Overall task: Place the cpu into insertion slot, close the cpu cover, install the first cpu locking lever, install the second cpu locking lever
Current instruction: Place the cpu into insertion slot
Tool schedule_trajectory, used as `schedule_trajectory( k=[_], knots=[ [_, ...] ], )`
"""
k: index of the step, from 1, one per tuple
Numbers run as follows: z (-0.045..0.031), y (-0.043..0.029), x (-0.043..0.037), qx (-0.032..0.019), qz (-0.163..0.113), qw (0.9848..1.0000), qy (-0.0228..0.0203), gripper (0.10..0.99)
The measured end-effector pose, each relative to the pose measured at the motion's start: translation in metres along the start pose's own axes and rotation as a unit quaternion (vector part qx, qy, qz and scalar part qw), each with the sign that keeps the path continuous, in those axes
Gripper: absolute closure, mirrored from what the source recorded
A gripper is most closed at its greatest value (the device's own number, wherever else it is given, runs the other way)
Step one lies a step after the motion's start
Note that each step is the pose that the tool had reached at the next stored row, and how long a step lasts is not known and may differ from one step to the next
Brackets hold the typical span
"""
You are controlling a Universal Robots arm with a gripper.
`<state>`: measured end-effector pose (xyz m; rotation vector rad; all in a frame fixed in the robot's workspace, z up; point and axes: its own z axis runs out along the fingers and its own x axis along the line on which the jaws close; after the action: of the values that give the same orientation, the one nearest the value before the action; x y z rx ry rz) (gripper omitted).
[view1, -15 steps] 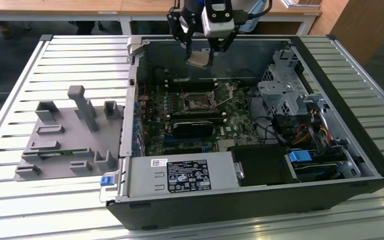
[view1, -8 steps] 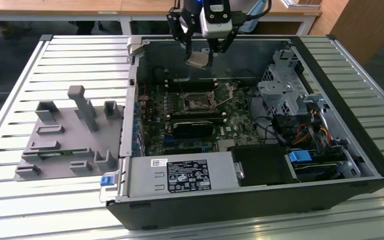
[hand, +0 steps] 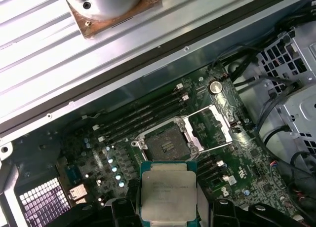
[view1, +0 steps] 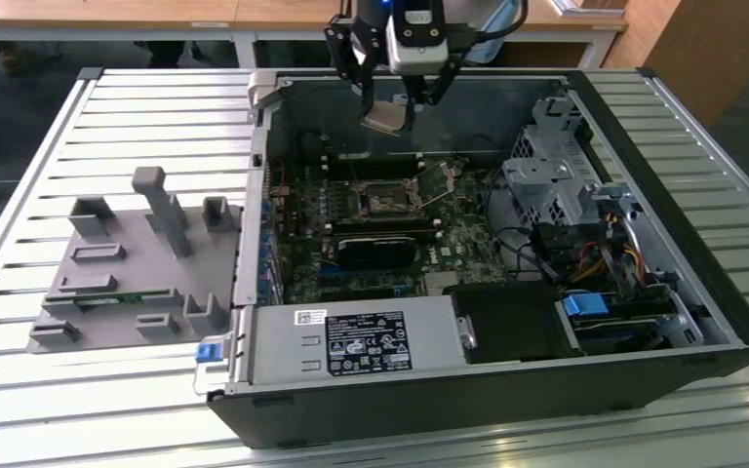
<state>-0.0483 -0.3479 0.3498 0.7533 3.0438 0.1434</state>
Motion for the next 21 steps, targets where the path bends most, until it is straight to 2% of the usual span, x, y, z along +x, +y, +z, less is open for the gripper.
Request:
schedule_trajectory(
  k=[10,21],
  knots=[
    [0.0017,-0.0012,0.0019,-0.0006,0.037,0.9993,-0.0033,0.545],
    [0.0037,-0.0015,0.0023,-0.0014,0.074,0.9972,-0.0067,0.545]
  ],
)
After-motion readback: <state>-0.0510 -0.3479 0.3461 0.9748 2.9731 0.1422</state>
